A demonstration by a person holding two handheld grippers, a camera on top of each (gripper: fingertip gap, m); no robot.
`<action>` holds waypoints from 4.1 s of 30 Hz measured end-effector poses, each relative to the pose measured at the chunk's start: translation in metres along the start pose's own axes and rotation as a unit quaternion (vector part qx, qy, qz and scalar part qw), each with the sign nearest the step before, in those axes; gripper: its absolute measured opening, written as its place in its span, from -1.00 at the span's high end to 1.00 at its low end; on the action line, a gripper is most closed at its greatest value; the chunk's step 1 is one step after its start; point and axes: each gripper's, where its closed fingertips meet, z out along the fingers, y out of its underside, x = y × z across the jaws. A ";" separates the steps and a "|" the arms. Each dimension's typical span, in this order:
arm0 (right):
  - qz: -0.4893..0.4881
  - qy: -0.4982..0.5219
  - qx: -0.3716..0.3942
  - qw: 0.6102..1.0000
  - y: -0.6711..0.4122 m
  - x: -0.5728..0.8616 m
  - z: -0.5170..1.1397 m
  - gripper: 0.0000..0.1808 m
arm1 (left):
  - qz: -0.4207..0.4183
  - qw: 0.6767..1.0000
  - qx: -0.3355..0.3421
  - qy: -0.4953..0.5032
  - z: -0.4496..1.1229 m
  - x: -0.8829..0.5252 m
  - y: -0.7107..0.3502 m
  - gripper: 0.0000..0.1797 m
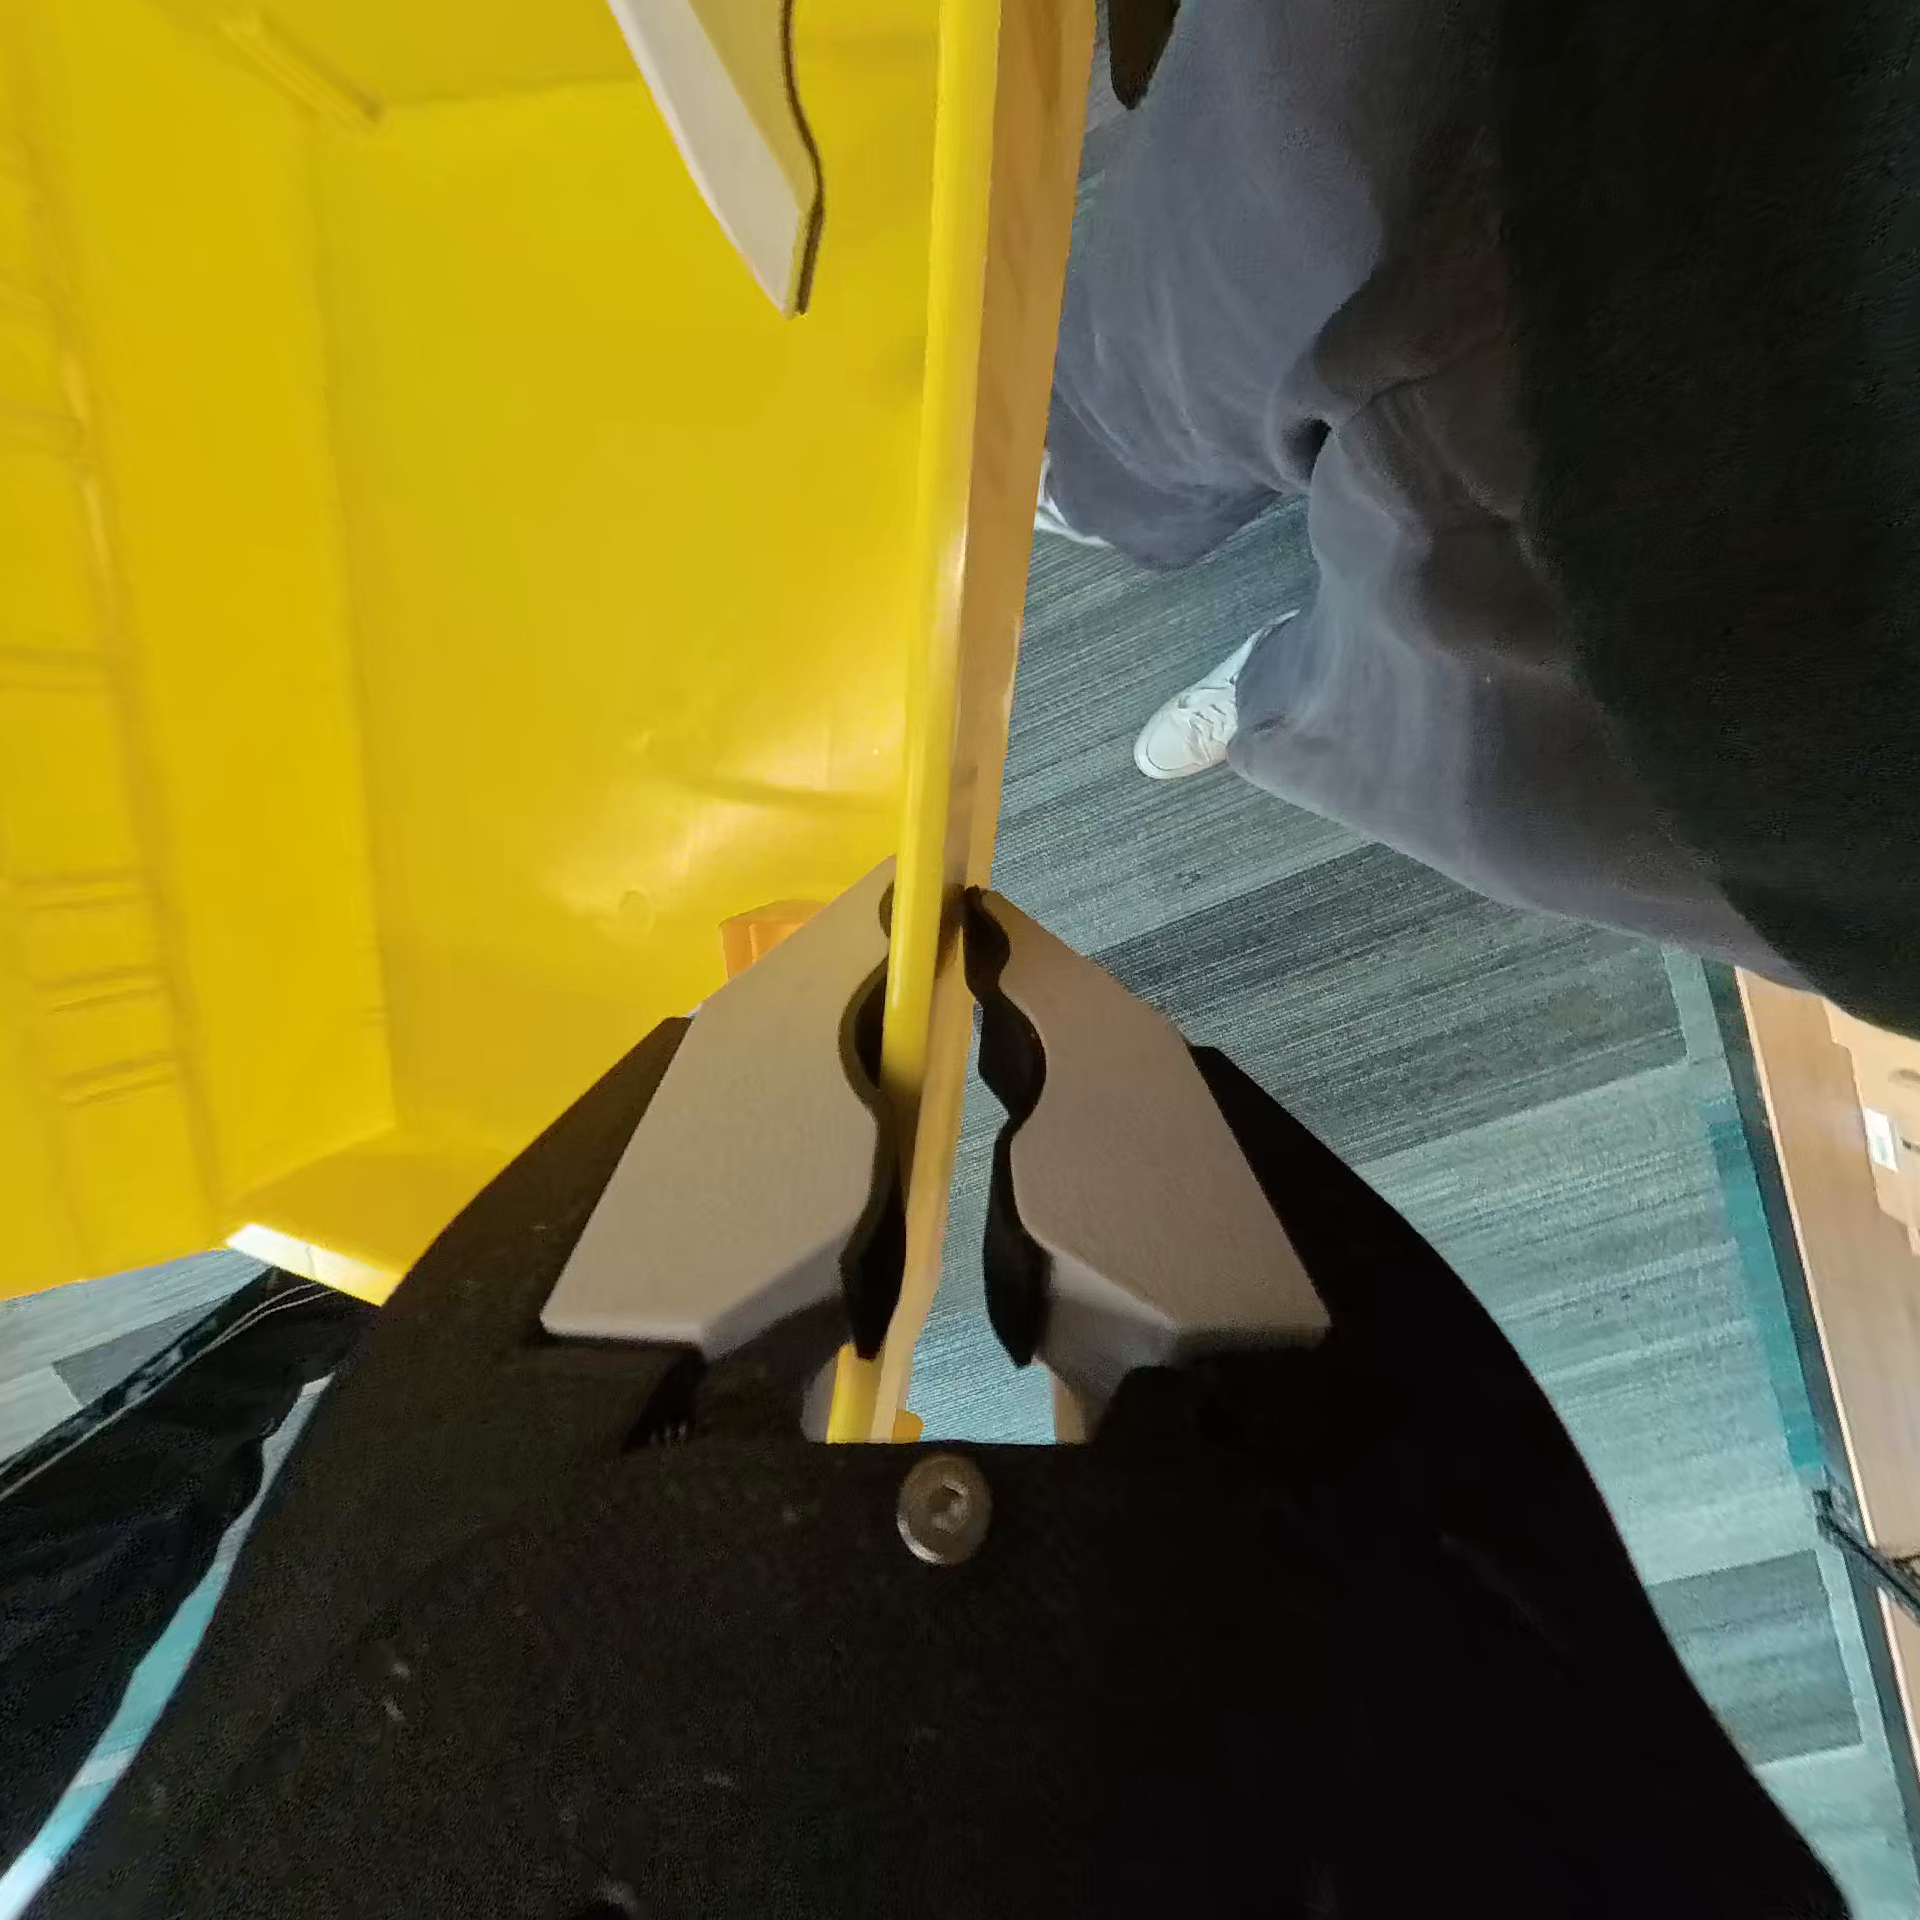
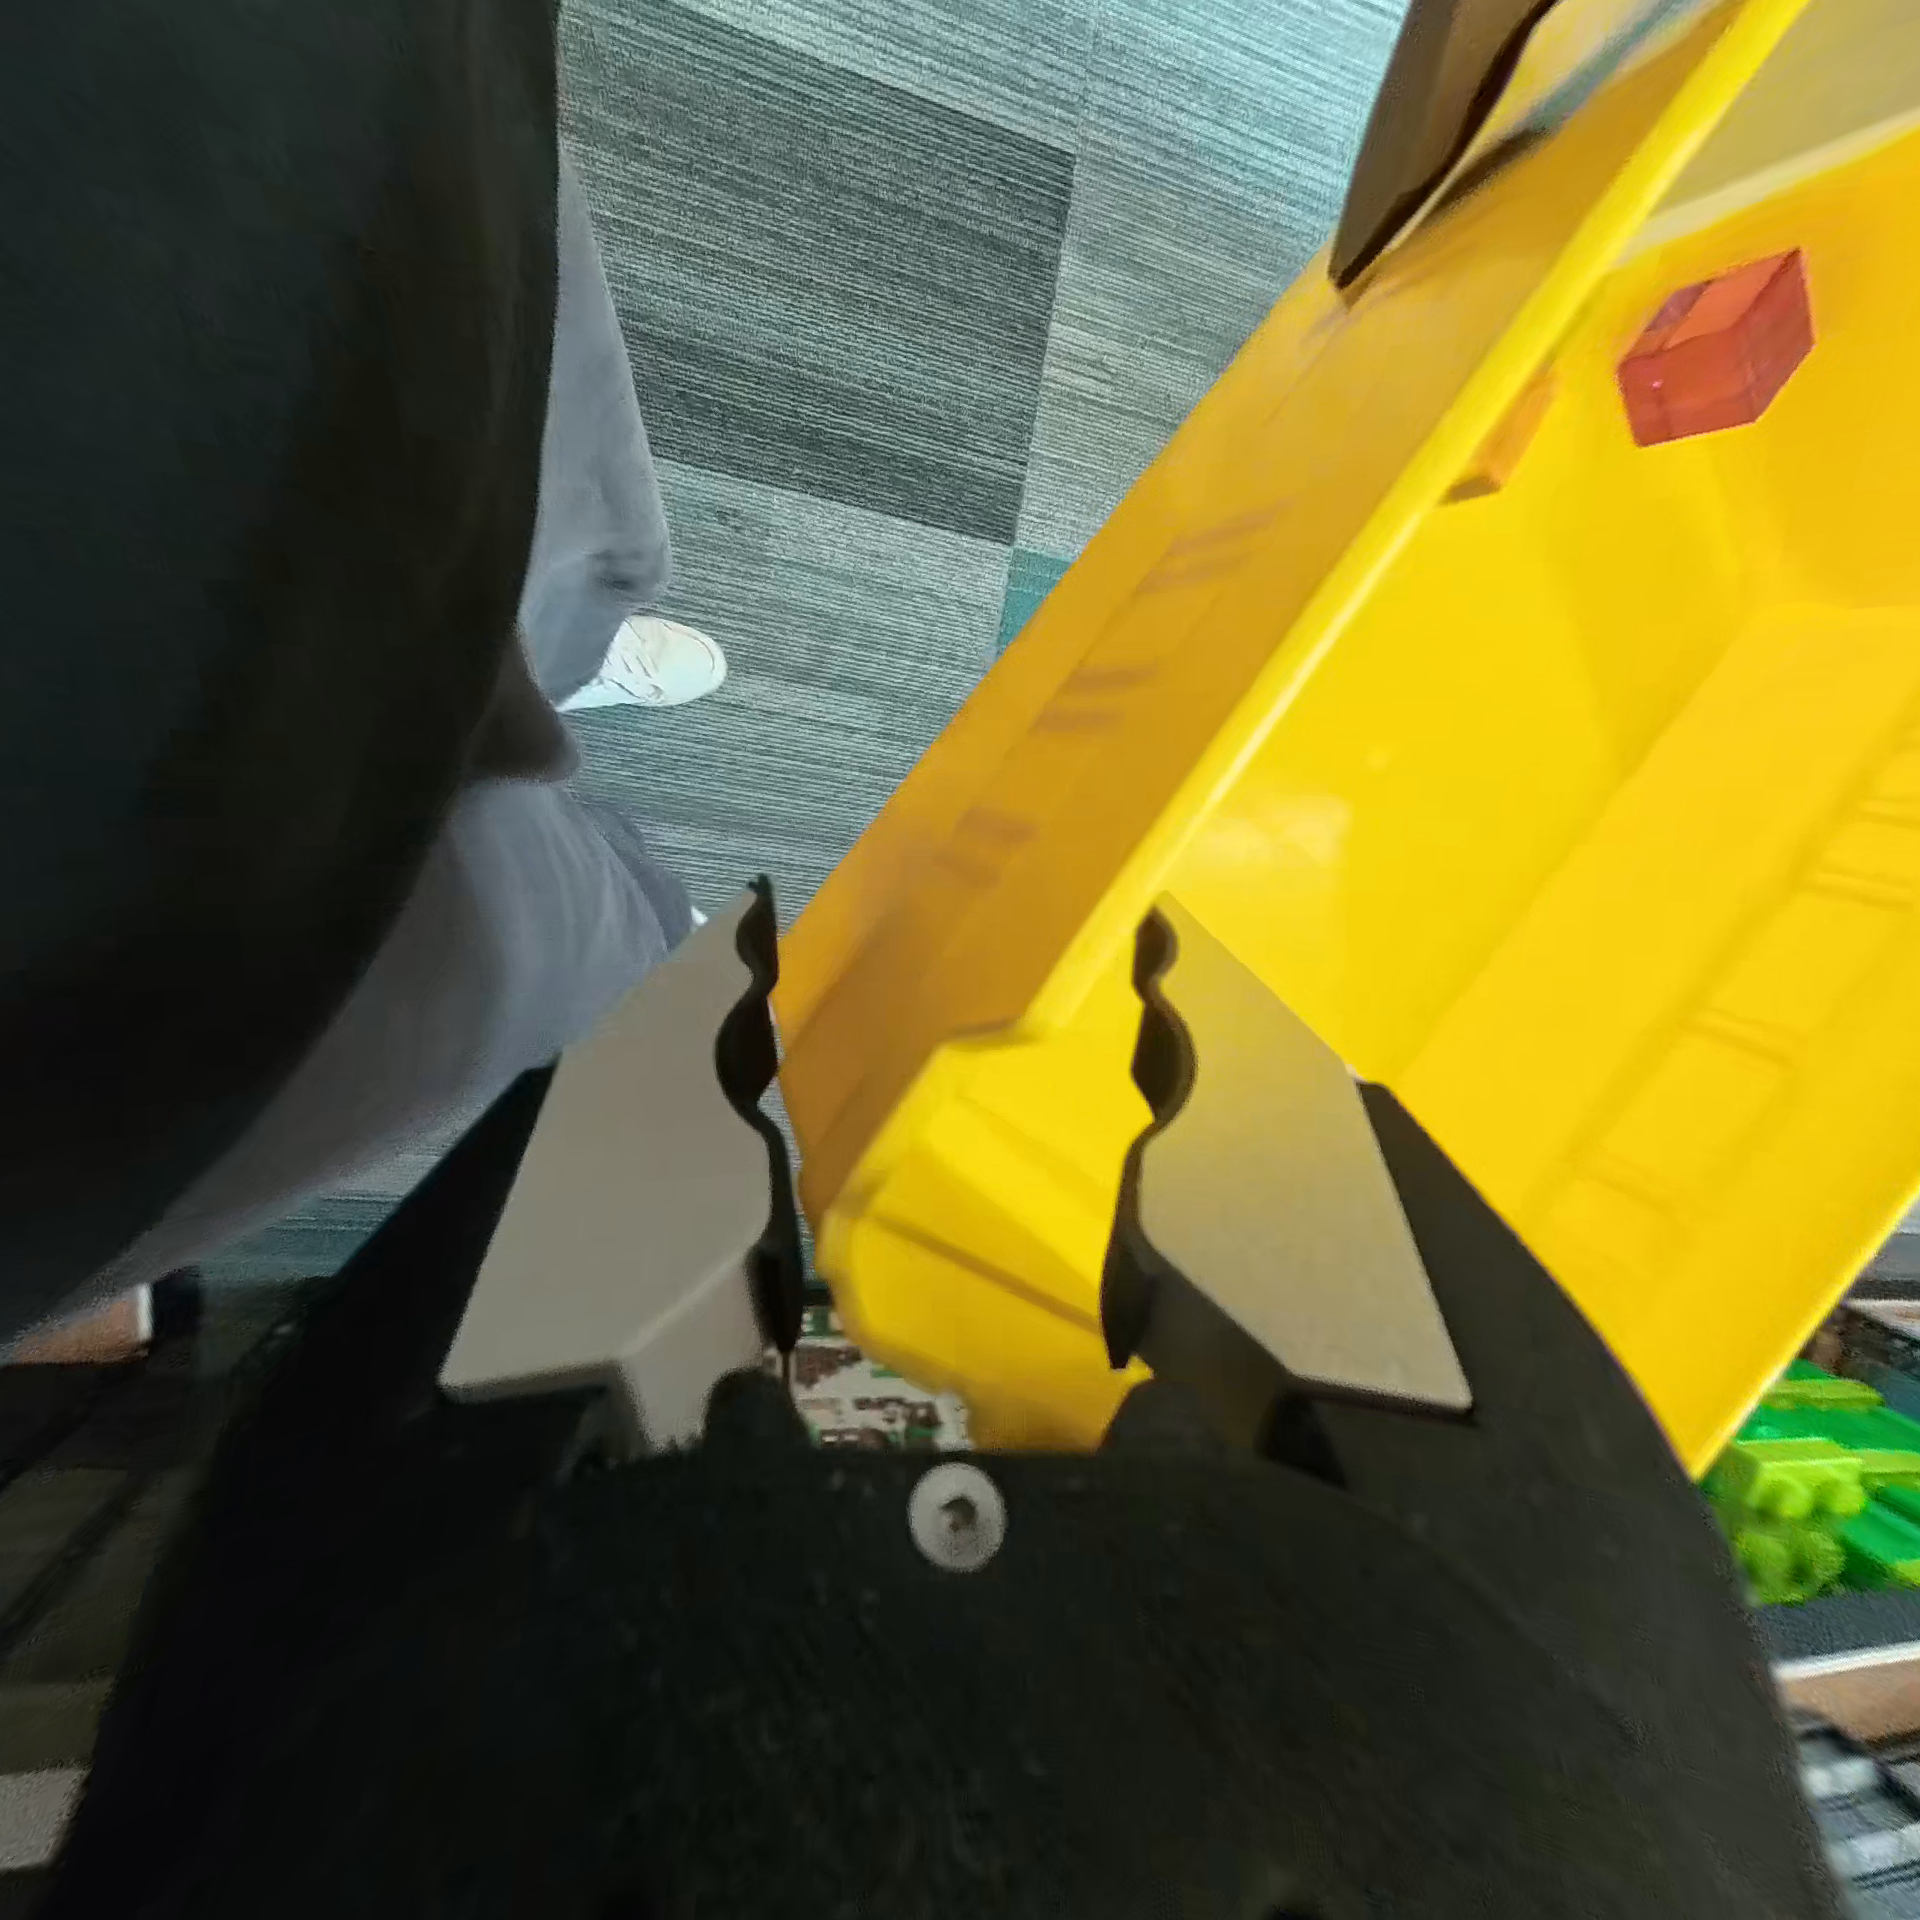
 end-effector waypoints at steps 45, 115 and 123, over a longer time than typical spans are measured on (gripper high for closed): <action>0.117 0.102 0.025 0.988 0.092 0.028 -0.089 0.70 | -0.347 0.793 0.356 -0.353 -0.378 -0.258 -0.025 1.00; 0.227 0.346 0.021 0.910 0.332 0.119 -0.506 0.67 | -0.504 0.754 0.421 0.006 0.029 -0.199 -0.248 0.80; 0.314 0.362 0.213 0.851 0.389 0.111 -0.596 0.63 | -0.480 0.773 0.413 0.036 0.066 -0.217 -0.340 0.75</action>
